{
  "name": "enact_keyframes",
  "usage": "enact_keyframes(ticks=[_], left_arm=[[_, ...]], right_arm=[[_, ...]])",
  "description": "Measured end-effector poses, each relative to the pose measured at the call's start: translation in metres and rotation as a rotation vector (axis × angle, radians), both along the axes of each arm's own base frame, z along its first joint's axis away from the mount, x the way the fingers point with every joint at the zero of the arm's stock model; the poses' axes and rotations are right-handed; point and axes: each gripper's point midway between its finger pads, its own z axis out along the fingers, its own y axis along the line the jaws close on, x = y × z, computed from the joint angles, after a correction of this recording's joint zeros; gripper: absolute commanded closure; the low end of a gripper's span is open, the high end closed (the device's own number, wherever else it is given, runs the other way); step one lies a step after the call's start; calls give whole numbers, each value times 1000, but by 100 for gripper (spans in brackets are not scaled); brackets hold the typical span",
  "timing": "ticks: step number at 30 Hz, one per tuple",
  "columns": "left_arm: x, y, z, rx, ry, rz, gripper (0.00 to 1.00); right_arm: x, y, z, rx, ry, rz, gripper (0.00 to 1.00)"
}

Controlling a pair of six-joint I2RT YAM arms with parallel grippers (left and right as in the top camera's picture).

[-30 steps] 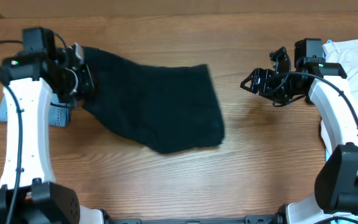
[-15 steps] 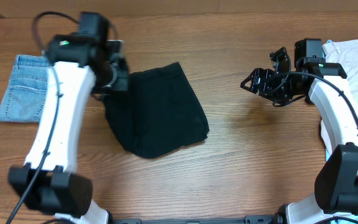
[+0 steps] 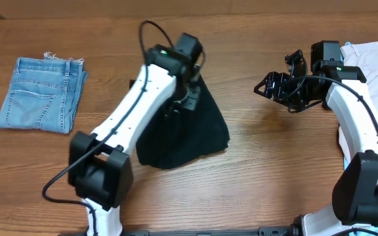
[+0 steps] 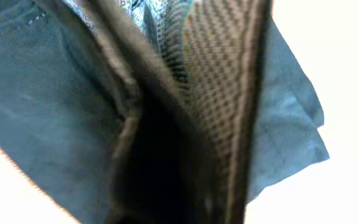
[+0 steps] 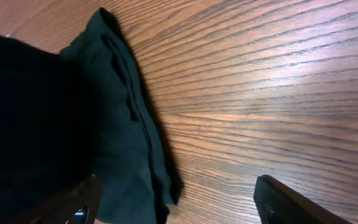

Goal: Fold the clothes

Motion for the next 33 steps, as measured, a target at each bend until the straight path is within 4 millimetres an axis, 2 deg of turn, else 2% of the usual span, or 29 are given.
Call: enact_keyframes(ticks=[3, 6, 8, 11, 13, 17, 20, 22, 24, 27, 29, 30, 33], left_arm=[[0, -13, -14, -1, 14, -8, 44], [-2, -13, -19, 8, 33, 0, 43], [-3, -9, -14, 17, 44, 7, 41], [-1, 3, 7, 35, 50, 31, 40], [12, 11, 23, 15, 19, 64, 51], [47, 6, 52, -153, -69, 101, 80], [48, 6, 55, -169, -75, 81, 82], [40, 17, 51, -97, -54, 96, 83], [38, 29, 49, -44, -48, 115, 82], [52, 52, 44, -34, -66, 170, 80], [58, 66, 30, -45, -55, 197, 79], [59, 74, 18, -57, -37, 206, 77], [50, 88, -26, -109, 43, 213, 74]], right_arm=[[-1, 0, 0, 1, 3, 0, 16], [-1, 0, 0, 1, 5, -1, 16], [-1, 0, 0, 0, 6, 0, 16], [-2, 1, 0, 8, 6, 2, 16], [-2, 2, 1, 15, 6, 4, 16], [-2, 3, 2, 21, 6, 6, 16], [-3, 4, 1, 25, 13, 7, 19], [-8, 9, 3, 49, 21, 27, 23], [-11, 18, 7, 82, 13, 69, 25], [-20, 48, 10, 107, -6, 181, 27], [-30, 75, 11, 107, -21, 279, 27], [-40, 98, 11, 103, -30, 359, 25], [-67, 141, 5, 48, -40, 530, 13]])
